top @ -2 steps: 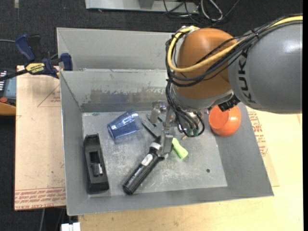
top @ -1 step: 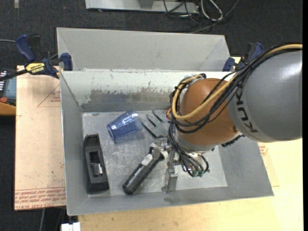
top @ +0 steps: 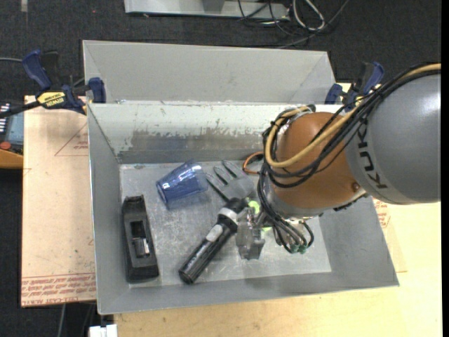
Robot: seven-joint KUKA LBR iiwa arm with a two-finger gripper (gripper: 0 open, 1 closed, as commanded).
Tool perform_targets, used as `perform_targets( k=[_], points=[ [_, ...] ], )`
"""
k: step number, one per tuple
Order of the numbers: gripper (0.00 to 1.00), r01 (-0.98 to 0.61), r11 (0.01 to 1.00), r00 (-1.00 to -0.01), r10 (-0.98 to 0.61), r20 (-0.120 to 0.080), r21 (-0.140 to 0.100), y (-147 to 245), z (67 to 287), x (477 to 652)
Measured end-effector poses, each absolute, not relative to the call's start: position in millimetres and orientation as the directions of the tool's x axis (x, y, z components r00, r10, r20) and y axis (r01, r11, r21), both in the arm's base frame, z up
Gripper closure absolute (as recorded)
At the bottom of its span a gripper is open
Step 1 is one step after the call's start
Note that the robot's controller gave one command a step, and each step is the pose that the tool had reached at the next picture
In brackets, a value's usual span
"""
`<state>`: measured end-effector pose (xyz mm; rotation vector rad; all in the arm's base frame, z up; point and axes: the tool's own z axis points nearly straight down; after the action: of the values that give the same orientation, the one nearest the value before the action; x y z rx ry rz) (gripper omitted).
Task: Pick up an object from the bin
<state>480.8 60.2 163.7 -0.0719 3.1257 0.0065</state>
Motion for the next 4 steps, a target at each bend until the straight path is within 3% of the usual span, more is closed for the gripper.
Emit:
perform_targets(
  k=[2, 3, 4],
  points=[
    [1.00, -0.046, 0.999, -0.999, -0.046, -0.015, 0.004, 60.2, 163.7, 480.9],
    [1.00, -0.452, 0.892, -0.892, -0.452, -0.018, -0.002, 45.1, 197.7, 494.2],
    [1.00, -0.452, 0.892, -0.892, -0.452, -0.018, -0.001, 45.1, 197.7, 494.2]
  ],
)
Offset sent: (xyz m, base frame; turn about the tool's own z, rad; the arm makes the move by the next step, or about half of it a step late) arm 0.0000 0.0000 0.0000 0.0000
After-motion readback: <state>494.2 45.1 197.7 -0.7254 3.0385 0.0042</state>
